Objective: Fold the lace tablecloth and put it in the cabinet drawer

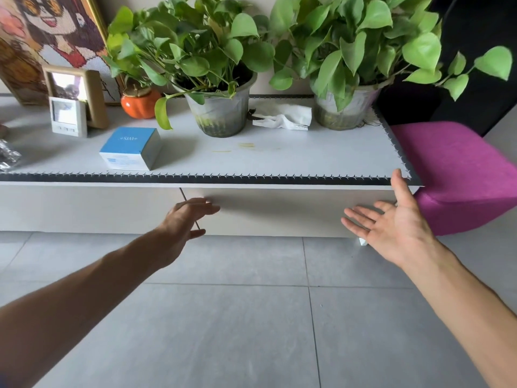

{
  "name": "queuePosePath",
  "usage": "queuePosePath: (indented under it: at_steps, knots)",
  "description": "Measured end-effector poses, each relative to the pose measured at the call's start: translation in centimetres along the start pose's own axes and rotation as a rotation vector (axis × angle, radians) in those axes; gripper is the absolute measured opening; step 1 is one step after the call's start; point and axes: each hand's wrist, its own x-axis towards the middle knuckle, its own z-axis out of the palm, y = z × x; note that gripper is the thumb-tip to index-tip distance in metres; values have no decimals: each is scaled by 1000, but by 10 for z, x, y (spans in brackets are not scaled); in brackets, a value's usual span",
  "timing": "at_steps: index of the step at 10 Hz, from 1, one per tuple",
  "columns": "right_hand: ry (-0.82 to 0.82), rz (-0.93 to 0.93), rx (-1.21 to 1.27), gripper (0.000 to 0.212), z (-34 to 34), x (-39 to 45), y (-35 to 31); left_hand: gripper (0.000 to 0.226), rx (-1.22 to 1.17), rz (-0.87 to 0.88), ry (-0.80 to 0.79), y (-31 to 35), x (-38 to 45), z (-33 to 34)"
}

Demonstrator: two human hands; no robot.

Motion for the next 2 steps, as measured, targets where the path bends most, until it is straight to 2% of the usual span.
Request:
queuePosePath:
  at_steps: [1, 2]
  knots:
    - [-29, 33, -49, 121, 2, -1, 2, 53, -47, -40, -35, 1, 0, 3]
    - [6, 35, -233, 105, -1, -3, 5, 50, -60, -77, -64, 3, -4, 5]
